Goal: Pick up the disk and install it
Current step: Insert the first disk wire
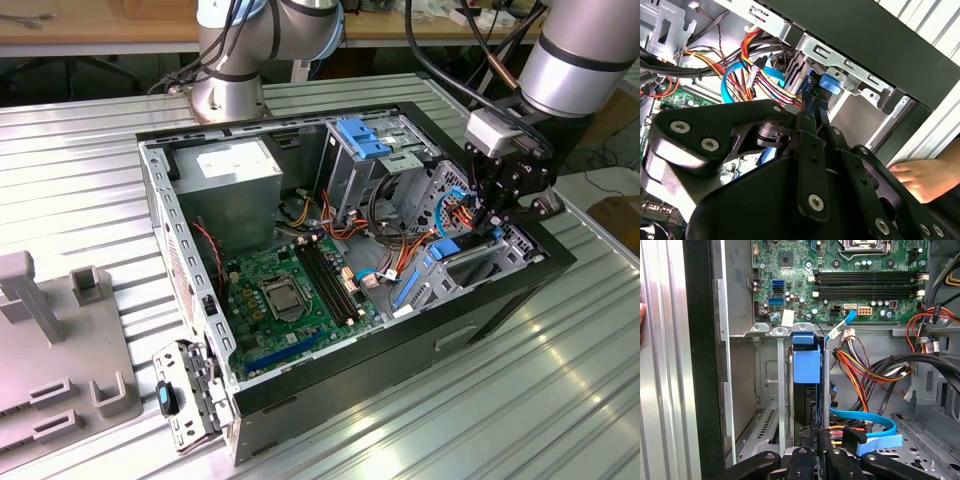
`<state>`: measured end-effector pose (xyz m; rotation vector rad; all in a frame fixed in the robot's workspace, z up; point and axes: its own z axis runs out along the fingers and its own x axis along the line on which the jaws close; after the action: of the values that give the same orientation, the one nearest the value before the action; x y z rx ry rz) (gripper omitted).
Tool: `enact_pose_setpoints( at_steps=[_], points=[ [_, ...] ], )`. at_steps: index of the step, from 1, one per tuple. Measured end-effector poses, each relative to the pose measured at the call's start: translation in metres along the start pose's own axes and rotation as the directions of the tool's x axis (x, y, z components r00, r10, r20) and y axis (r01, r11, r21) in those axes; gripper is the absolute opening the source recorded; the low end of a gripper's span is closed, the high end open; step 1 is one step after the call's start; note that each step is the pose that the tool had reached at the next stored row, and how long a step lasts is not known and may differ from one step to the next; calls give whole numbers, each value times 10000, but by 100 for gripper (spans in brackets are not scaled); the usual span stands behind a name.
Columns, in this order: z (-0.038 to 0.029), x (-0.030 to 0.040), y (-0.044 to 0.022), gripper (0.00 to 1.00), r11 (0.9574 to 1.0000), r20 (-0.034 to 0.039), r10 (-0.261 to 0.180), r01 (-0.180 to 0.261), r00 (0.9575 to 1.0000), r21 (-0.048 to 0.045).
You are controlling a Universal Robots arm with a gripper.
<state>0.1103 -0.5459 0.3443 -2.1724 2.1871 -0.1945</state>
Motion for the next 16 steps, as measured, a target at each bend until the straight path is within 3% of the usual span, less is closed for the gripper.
enact_pose_setpoints(
  at_steps=[16],
  points=[
    [51, -3, 7, 16, 10000, 9, 1, -1, 10000, 0]
  ],
)
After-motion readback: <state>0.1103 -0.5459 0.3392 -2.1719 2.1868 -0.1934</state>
